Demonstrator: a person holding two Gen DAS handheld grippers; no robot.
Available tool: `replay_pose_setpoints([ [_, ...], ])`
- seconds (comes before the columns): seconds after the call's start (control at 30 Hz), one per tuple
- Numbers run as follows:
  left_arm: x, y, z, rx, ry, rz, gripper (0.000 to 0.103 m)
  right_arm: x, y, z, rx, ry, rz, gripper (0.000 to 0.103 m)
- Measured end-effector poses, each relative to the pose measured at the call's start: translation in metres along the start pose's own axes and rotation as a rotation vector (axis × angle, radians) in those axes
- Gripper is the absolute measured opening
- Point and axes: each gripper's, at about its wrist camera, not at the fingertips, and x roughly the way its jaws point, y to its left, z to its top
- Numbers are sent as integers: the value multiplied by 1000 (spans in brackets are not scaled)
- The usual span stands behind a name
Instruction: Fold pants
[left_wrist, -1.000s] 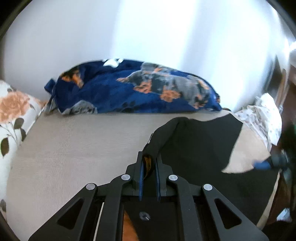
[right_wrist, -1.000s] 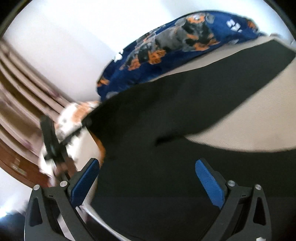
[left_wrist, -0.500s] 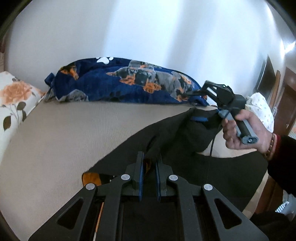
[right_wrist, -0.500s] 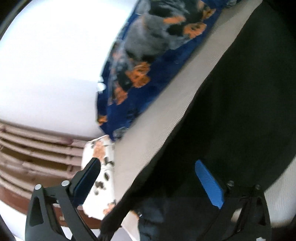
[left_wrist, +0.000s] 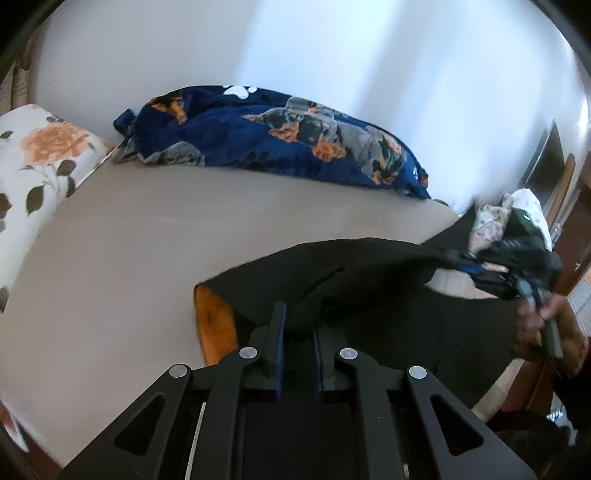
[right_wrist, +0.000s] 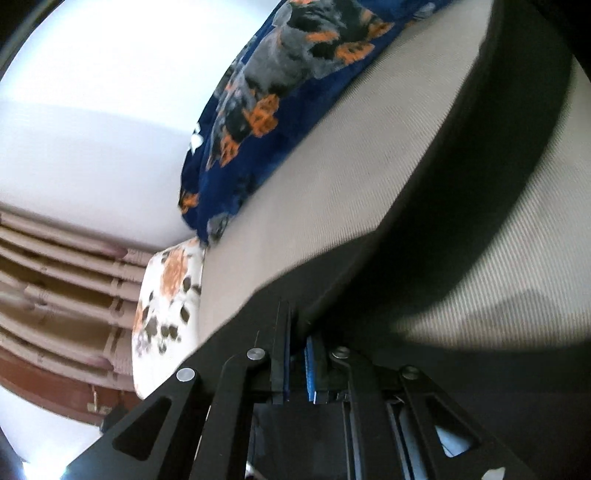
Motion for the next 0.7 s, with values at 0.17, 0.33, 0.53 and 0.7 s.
replay_pose_setpoints([
  [0.17, -10, 2, -22, -3, 45, 21, 14, -18, -7, -54, 2, 22, -23, 8],
  [0.33, -17, 6, -44, -30, 110, 34, 15, -18, -21, -98, 35, 69, -51, 8],
  [0.53, -20, 11, -72, -61, 188, 59, 16, -9, -37, -131, 70, 147, -77, 8],
  [0.7, -22, 21, -86, -84, 234, 97, 16, 0, -42, -150, 80, 210, -95, 8],
])
